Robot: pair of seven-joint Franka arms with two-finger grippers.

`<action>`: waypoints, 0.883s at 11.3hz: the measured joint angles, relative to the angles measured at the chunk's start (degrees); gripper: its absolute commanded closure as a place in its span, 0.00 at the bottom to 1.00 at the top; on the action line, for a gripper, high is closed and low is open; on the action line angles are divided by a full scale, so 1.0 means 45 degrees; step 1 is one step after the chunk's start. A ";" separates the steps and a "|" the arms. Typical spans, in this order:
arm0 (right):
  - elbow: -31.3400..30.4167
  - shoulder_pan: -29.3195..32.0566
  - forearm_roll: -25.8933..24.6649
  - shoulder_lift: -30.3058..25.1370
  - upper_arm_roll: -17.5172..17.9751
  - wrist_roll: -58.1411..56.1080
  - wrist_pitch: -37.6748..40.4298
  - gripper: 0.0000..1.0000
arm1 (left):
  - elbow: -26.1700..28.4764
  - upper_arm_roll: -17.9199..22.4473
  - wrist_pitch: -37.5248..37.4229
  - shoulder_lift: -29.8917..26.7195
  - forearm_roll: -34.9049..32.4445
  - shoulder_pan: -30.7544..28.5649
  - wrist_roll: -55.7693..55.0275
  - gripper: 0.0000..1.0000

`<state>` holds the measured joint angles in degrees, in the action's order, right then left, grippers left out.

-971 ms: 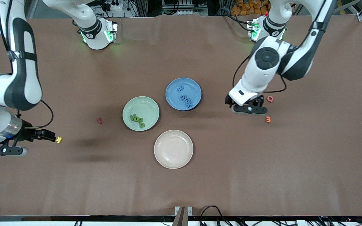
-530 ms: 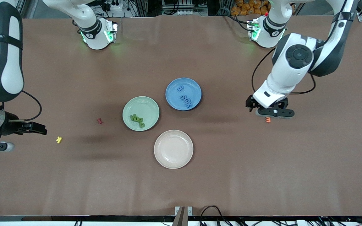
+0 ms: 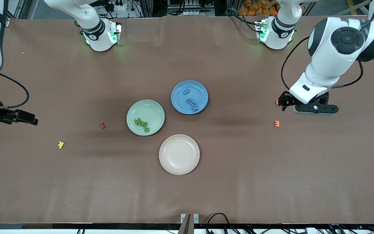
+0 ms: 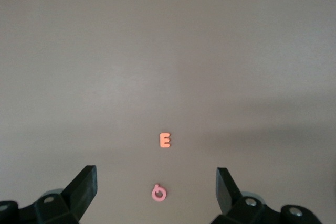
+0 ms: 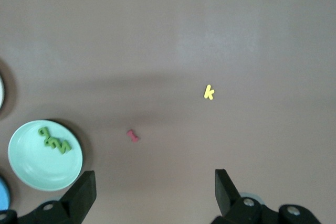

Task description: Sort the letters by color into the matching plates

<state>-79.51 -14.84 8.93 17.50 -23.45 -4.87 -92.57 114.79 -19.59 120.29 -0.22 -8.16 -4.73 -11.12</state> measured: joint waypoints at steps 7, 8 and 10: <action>0.0086 -0.0011 -0.0200 -0.1761 0.0059 0.0058 0.2399 0.00 | -0.4518 0.0817 -0.5322 -0.0646 0.1012 -0.0015 0.0562 0.00; 0.0085 -0.0013 -0.0205 -0.1823 0.0071 0.0207 0.2485 0.00 | -0.4848 0.1001 -0.5574 -0.0629 0.1112 0.0097 0.0584 0.00; 0.0087 -0.0272 -0.0295 -0.2010 0.0095 0.0813 0.2583 0.00 | -0.5348 0.1967 -0.6201 -0.0604 0.1209 0.0747 0.0592 0.00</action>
<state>-79.12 -16.07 7.61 8.45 -23.03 -1.21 -80.95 90.72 -10.73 92.39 -2.93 -2.72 -1.37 -8.45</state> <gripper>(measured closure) 0.000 0.000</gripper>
